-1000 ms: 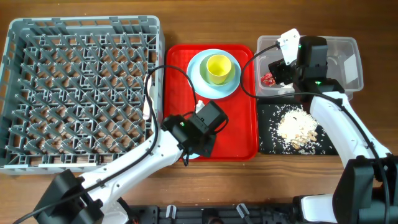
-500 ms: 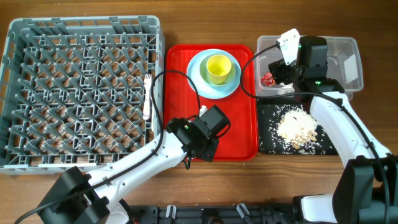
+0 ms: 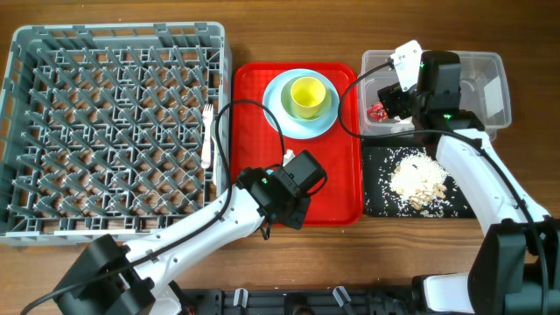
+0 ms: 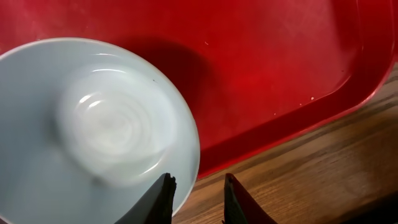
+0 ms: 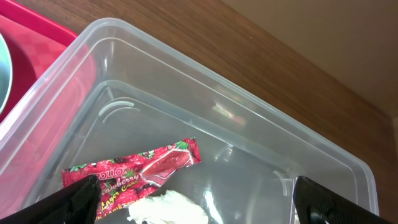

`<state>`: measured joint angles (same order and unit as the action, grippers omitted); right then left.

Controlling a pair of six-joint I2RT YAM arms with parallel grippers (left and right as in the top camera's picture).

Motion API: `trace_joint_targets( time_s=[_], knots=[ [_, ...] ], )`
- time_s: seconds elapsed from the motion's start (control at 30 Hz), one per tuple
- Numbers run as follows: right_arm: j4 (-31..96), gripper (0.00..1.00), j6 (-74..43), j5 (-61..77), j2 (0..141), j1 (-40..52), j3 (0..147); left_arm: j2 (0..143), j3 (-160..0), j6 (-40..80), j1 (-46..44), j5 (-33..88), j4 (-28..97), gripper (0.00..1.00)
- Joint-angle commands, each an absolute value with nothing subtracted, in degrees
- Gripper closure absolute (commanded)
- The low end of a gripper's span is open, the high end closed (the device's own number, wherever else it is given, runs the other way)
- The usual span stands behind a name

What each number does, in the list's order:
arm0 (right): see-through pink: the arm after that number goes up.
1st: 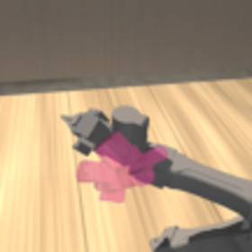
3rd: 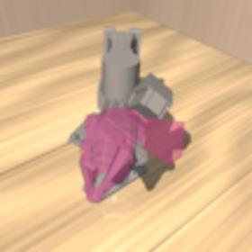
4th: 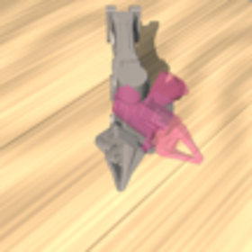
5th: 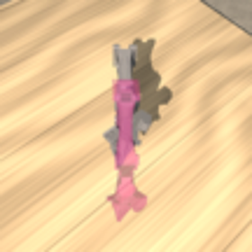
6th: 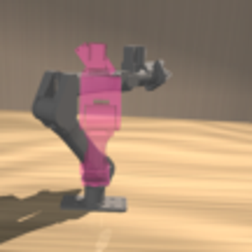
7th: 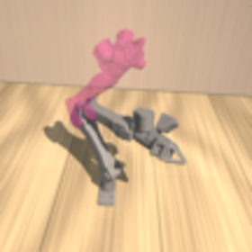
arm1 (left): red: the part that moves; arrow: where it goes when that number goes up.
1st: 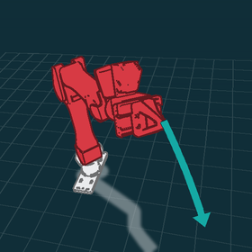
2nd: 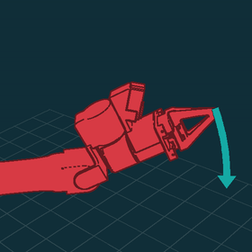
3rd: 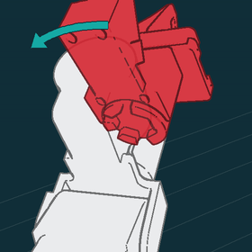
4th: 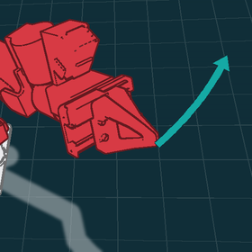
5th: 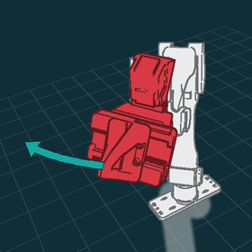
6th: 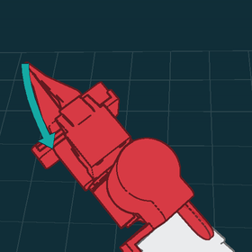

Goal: Sort waste into correct bins and load items into the dishwasher rack
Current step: 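Grasp the rim of the blue bowl with the left gripper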

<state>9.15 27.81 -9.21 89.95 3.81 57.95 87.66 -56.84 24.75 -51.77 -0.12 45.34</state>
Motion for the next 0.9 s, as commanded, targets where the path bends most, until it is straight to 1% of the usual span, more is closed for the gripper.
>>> trace_joint_targets(
  time_s=[0.0, 0.03, 0.37, 0.43, 0.57, 0.83, 0.87],
  knots=[
    [9.06, 0.0, 28.51, -8.99, 90.54, 3.68, 58.78, 88.31, -56.18, 25.12, -52.03, -0.51, 45.17, 0.79],
    [9.06, 0.0, 28.49, -8.99, 90.54, 3.68, 58.78, 88.31, -56.18, 25.12, -52.03, -0.51, 45.06, 0.8],
    [9.06, 0.0, 28.51, -8.99, 90.54, 3.68, 58.78, 88.64, -52.4, 25.12, -52.03, -1.13, 40.03, 0.81],
    [9.06, 0.0, 28.49, -8.99, 90.54, 3.68, 58.78, 88.73, -51.35, 25.12, -52.03, -1.15, 39.16, 0.82],
    [9.06, 0.0, 28.49, -8.97, 90.54, 3.68, 58.78, 89.06, -50.5, 25.12, -52.03, -1.15, 38.72, 0.88],
    [9.06, 0.0, 28.49, -8.97, 90.54, 3.68, 58.78, 89.06, -48.4, 25.15, -52.03, -1.13, 37.82, 0.89],
    [9.06, 0.0, 28.49, -8.97, 90.54, 3.68, 58.78, 89.06, -48.36, 25.15, -52.03, -1.13, 37.63, 0.91]
  ],
)
